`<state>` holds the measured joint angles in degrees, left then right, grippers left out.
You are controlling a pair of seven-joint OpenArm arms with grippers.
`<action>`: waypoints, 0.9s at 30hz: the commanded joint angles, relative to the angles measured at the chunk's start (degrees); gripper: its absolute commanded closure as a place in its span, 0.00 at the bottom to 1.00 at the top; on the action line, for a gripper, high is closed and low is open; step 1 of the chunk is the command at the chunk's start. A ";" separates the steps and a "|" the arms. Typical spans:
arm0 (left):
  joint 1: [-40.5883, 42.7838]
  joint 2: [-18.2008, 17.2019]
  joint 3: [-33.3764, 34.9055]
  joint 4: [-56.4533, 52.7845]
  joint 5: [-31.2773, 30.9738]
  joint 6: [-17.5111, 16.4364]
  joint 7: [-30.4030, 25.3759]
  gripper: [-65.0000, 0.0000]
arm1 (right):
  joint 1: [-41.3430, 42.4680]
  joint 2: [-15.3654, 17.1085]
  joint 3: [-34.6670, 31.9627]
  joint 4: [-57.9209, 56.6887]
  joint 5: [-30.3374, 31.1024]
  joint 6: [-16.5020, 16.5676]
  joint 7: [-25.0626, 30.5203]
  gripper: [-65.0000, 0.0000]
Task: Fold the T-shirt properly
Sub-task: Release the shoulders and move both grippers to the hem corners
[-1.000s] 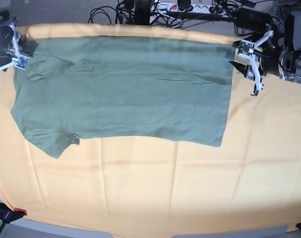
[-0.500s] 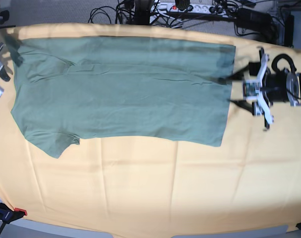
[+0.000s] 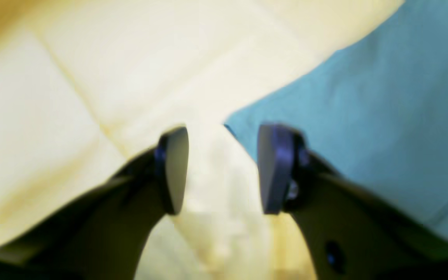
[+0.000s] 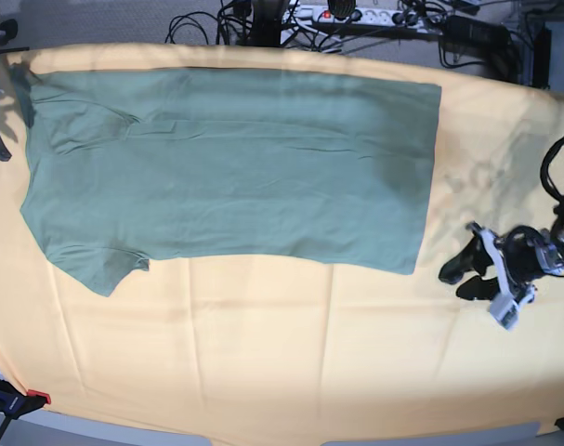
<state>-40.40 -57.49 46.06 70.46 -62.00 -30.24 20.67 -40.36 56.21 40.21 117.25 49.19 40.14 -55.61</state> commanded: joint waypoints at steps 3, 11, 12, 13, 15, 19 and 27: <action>-1.38 4.35 -3.96 -12.63 -9.05 -6.14 2.47 0.54 | 0.17 -0.24 0.79 0.33 0.11 -0.14 0.52 0.57; -1.27 16.35 -4.20 -31.08 -12.22 -9.76 6.91 0.54 | 0.35 -0.66 0.79 0.33 0.13 -0.14 2.47 0.57; -1.20 17.27 -4.20 -31.41 -12.22 -9.76 7.80 0.54 | 0.35 -0.66 0.79 0.33 0.11 -0.14 2.45 0.57; -1.16 18.05 -4.20 -31.45 -12.20 -9.76 8.57 0.54 | 0.35 -0.66 0.79 0.33 0.11 -0.14 2.45 0.57; -1.20 19.50 -4.20 -31.47 -12.04 -9.76 10.21 0.54 | 0.37 -0.81 0.79 0.33 0.11 -0.14 2.47 0.57; -1.20 22.36 -4.20 -31.47 -14.34 -9.76 19.32 0.54 | 0.37 -0.96 0.79 0.33 0.11 -0.14 3.23 0.57; -2.10 22.99 -4.20 -30.99 -23.00 -9.76 27.21 0.82 | 0.42 -1.40 0.79 0.33 -0.07 -2.56 8.46 0.57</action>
<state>-40.84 -33.65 42.00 39.16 -84.71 -39.90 47.51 -40.16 53.71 40.18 117.14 48.90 37.74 -47.79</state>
